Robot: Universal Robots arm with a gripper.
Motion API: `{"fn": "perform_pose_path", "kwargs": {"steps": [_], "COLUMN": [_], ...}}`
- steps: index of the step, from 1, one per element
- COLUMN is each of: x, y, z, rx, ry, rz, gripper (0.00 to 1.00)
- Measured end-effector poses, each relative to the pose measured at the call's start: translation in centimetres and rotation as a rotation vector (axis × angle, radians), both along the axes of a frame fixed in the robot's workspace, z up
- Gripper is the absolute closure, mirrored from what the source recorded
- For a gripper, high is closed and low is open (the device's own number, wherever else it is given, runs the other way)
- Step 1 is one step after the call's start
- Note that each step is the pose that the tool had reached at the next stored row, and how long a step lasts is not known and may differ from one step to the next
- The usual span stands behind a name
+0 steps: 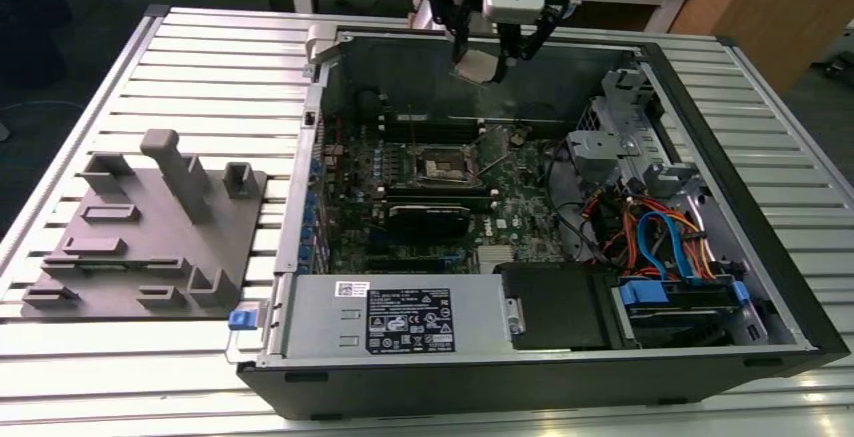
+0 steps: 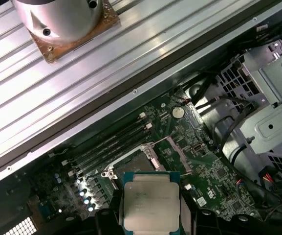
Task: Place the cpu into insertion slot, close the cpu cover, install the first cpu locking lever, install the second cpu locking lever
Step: 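Place the cpu into insertion slot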
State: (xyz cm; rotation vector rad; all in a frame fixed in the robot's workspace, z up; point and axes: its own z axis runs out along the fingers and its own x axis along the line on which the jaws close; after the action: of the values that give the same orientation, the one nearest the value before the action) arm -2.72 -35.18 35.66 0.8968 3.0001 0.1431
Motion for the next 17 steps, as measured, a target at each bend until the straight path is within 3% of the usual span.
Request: {"fn": "perform_pose_path", "kwargs": {"steps": [17], "x": [0.00], "y": [0.00], "z": [-0.01], "rx": [-0.0001], "ry": [0.0000], "rz": [-0.014], "gripper": [0.46]}}
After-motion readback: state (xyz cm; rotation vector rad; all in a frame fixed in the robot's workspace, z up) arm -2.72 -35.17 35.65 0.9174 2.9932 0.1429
